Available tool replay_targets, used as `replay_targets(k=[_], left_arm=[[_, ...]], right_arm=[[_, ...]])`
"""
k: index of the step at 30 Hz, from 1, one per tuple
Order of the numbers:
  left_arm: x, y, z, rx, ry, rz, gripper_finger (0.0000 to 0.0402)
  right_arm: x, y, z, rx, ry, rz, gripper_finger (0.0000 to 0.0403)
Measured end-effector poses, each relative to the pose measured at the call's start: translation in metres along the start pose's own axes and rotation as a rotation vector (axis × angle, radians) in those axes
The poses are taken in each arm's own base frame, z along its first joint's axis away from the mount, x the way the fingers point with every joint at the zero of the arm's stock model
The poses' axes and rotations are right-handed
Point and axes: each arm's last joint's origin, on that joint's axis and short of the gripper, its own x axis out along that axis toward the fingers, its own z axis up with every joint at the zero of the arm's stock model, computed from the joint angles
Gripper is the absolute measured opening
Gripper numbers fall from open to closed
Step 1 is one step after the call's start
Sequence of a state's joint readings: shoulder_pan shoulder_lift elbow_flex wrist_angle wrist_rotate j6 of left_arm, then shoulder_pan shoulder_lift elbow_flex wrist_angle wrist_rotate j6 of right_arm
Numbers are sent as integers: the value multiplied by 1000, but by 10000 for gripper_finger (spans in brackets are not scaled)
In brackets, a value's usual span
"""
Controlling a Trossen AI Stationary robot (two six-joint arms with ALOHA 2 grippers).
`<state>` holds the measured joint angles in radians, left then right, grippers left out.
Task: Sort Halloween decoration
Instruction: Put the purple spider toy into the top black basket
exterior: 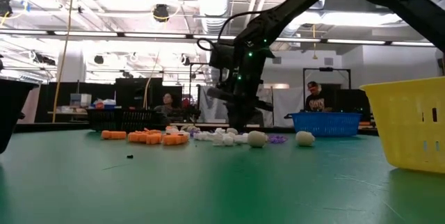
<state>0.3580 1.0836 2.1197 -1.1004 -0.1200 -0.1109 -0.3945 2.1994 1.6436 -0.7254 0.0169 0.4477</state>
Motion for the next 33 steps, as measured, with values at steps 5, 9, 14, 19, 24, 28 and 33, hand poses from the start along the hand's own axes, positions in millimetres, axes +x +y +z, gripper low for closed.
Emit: replay_targets(k=[5, 9, 14, 19, 24, 28, 33], left_arm=[[0, 0, -1, -2, 8, 1, 153], [-3, 0, -1, -4, 2, 0, 153], [-11, 2, 0, -8, -17, 15, 153], [-25, 5, 0, -13, -52, 57, 153], [-35, 7, 0, -20, -79, 100, 153], [-41, 9, 0, -25, -94, 133, 153], [-42, 10, 0, -26, -97, 147, 153]], right_arm=[[-4, 1, 0, -5, -3, 1, 20], [-13, 1, 1, -5, -27, 12, 18], [-35, 5, 1, 8, -65, 32, 16], [-70, 28, 16, -16, -193, 110, 15], [-97, 59, 29, -58, -337, 208, 14], [-108, 75, 36, -71, -466, 288, 14], [-112, 79, 43, -66, -546, 332, 14]])
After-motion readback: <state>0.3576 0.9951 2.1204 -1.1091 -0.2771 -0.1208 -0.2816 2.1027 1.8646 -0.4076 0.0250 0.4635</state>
